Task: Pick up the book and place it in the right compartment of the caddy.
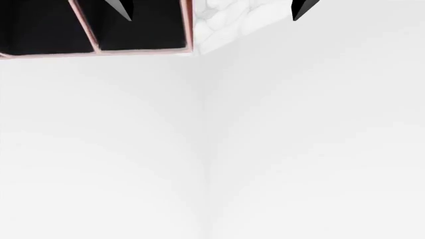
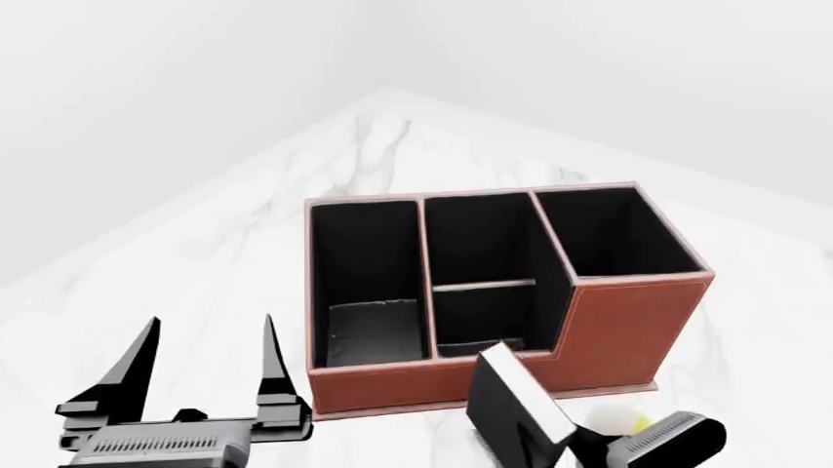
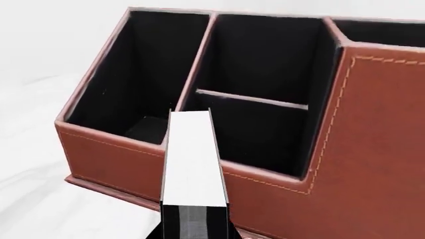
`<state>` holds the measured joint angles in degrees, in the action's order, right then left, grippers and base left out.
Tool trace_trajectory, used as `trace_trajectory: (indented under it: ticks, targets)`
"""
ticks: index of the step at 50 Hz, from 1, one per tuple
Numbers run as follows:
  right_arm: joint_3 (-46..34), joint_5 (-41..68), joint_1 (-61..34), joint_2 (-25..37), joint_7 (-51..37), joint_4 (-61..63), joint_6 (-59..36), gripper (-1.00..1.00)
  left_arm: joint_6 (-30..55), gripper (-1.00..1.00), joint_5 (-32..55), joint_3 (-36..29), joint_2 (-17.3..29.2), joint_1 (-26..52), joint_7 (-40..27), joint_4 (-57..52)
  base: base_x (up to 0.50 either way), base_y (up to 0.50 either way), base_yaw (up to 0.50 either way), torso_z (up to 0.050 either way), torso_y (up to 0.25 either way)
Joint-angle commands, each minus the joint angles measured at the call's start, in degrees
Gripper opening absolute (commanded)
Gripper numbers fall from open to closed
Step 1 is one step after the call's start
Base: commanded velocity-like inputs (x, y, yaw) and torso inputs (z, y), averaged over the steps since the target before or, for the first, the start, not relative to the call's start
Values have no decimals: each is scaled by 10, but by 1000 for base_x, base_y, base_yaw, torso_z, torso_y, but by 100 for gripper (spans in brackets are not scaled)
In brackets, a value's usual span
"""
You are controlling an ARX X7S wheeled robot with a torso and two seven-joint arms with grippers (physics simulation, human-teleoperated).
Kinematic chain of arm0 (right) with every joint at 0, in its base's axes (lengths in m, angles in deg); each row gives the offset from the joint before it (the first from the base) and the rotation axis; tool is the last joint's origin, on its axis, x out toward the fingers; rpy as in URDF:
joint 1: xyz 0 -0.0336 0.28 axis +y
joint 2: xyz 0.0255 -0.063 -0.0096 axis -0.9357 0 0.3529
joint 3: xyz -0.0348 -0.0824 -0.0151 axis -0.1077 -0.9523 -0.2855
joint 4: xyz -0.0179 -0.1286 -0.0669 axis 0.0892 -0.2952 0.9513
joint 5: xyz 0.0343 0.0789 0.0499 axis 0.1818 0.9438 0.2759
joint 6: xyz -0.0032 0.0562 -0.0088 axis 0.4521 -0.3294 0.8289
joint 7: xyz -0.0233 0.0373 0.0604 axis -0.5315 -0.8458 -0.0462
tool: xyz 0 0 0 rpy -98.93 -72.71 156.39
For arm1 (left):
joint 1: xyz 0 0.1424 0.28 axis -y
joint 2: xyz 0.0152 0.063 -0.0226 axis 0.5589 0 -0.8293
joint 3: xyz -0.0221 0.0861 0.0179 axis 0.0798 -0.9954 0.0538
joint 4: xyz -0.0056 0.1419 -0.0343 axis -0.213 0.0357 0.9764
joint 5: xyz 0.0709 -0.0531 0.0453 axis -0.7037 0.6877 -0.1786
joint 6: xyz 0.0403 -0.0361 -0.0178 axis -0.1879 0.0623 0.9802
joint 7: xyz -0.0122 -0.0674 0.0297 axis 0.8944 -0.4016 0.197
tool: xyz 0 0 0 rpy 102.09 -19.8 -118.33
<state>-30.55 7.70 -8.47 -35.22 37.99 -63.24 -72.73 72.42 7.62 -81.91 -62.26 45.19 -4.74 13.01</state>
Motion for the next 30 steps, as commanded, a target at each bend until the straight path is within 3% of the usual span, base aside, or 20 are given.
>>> trace_trajectory:
  ticks: [1,15,30]
  targets:
    - [33,11,-7,33,-32,94,-30,-100,0,100,1,0,2,1,-2,0,0,0,0,0,0]
    - [53,50,-56,66,-75,174,-108,-100,0,100,4,-1,3,3,-4,4,0,0,0,0,1]
    - [106,171,-172,105,-143,254,-209,-100,4,100,4,-2,6,1,-8,-4,0,0,0,0,1]
